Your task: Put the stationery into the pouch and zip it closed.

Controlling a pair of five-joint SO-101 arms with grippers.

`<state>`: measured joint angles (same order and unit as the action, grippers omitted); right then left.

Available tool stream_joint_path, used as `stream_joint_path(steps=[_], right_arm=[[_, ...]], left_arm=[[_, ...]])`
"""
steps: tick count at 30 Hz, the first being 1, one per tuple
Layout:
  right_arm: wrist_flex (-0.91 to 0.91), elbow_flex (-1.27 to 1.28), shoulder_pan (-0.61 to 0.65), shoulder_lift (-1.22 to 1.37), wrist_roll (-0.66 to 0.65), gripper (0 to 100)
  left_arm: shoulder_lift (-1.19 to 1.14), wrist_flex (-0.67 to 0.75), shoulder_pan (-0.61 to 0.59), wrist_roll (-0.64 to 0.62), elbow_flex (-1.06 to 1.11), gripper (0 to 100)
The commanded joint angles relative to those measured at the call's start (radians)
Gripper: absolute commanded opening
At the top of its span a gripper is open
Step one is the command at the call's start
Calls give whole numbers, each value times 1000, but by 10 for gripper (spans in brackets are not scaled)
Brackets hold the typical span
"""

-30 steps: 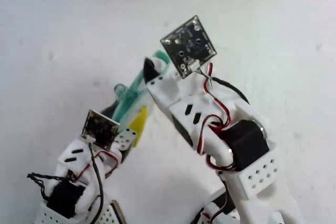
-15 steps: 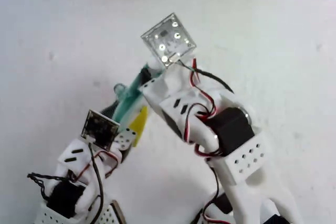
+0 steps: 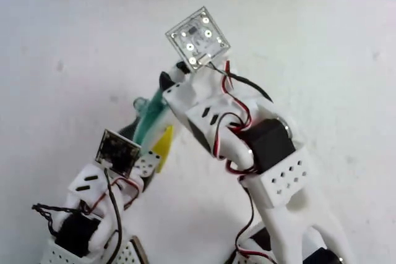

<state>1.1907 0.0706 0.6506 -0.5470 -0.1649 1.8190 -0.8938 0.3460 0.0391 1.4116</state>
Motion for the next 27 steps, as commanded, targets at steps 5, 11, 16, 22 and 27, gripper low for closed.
stream_joint_path(steps=[5, 11, 16, 22, 27], right_arm=[[102, -210, -7, -1, 32, 17], [217, -348, -5, 88, 189, 17], [337, -488, -7, 251, 301, 17], [484, -706, -10, 412, 381, 17], [521, -749, 4, 470, 336, 60]], left_arm=[[10, 23, -4, 5, -14, 161], [10, 23, -4, 5, -14, 161], [10, 21, -4, 5, -14, 161], [10, 21, -5, 5, -12, 161], [10, 21, -5, 5, -12, 161]])
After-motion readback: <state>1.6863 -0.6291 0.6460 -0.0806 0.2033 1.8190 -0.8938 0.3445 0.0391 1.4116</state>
